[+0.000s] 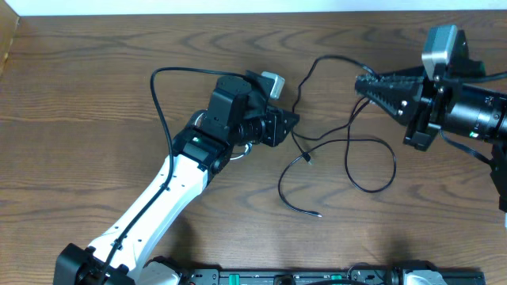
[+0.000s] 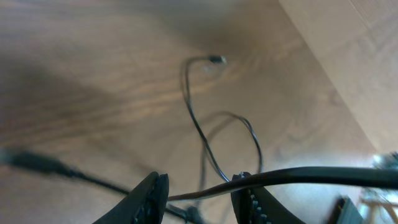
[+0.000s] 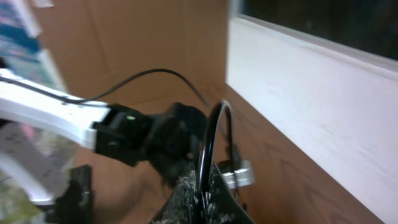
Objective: Untangle cables
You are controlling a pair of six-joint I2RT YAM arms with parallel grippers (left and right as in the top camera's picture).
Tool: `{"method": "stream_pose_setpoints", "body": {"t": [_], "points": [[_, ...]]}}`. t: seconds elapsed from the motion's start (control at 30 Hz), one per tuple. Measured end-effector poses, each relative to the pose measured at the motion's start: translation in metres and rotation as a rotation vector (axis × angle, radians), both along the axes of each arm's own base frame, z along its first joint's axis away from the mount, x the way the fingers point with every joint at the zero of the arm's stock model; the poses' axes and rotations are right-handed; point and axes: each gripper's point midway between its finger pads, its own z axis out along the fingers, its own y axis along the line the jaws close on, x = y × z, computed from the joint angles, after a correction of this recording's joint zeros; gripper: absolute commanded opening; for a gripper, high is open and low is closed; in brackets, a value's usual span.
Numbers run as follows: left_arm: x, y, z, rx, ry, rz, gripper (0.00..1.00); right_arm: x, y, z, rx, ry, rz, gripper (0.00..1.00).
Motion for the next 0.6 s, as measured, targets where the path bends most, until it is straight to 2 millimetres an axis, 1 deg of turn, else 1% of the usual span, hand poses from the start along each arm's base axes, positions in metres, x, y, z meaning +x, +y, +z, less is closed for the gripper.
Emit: {"method": "stream_pose_setpoints", "body": {"t": [0.17,0.3,0.37,0.4,0.47,0.53,0.57,0.6], "points": [[0.024,0.024,-0.006,0.079,-0.034,0.185,0.38,-0.01,0.003,-0.004,0.014,0.052,0.046,0.01],[0.041,0.047,-0.008,0.122,-0.049,0.323,0.38,-0.012,0.003,-0.008,0.014,0.085,0.049,0.01],[0.052,0.067,-0.008,0.137,-0.05,0.409,0.38,-0.009,0.002,-0.012,0.007,0.108,0.028,0.01],[0.061,0.083,-0.008,0.141,-0.049,0.471,0.39,-0.005,-0.001,-0.019,-0.008,0.141,-0.012,0.01],[0.068,0.102,-0.008,0.13,-0.033,0.54,0.38,-0.001,-0.004,-0.025,-0.024,0.167,-0.049,0.01],[0.077,0.126,-0.008,0.093,0.001,0.626,0.38,0.004,-0.009,-0.036,-0.051,0.211,-0.108,0.01],[0.079,0.13,-0.008,0.074,0.015,0.637,0.38,0.005,-0.01,-0.038,-0.057,0.22,-0.117,0.01],[0.078,0.128,-0.008,0.045,0.035,0.622,0.38,0.004,-0.01,-0.04,-0.062,0.229,-0.116,0.01]]}}
